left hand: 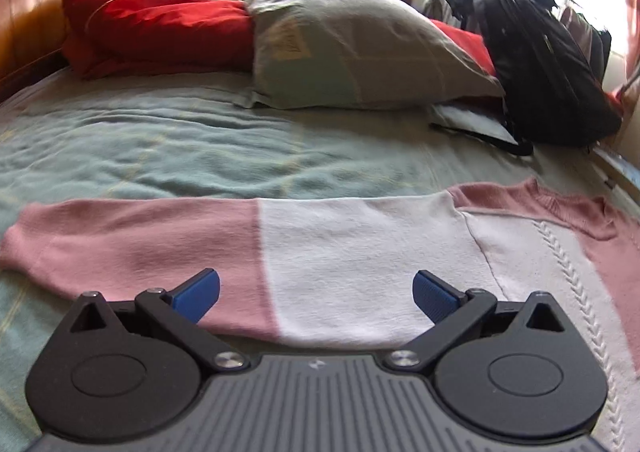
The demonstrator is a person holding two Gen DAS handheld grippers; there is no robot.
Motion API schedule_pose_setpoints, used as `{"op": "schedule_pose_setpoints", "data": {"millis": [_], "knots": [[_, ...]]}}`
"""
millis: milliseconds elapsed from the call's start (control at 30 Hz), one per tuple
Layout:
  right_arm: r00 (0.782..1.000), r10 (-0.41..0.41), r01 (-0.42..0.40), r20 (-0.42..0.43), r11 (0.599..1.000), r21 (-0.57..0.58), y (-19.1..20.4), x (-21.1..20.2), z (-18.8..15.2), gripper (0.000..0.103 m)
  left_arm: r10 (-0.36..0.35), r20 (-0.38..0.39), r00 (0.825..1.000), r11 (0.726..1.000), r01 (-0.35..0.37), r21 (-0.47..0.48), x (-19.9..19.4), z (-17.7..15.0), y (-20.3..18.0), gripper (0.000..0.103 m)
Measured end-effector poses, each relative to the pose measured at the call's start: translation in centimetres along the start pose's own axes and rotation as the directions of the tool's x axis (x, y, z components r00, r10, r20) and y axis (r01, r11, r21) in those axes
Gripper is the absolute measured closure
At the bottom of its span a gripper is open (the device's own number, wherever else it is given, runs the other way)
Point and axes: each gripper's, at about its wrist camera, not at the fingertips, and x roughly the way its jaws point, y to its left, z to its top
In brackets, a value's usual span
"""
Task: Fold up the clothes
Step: 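Lower the open left gripper onto the pink cuff of the sleeve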
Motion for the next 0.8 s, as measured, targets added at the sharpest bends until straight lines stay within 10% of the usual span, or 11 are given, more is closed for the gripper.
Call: {"op": "schedule_pose_setpoints", "data": {"millis": [800], "knots": [[1.000,0.023,-0.023,-0.002,1.000,-0.010,0.2,0.3,0.0,0.000,0.023,-0.015,1.000,0.999,-0.024,-0.022,-1.0,-0.7,0.1,0.001]]}}
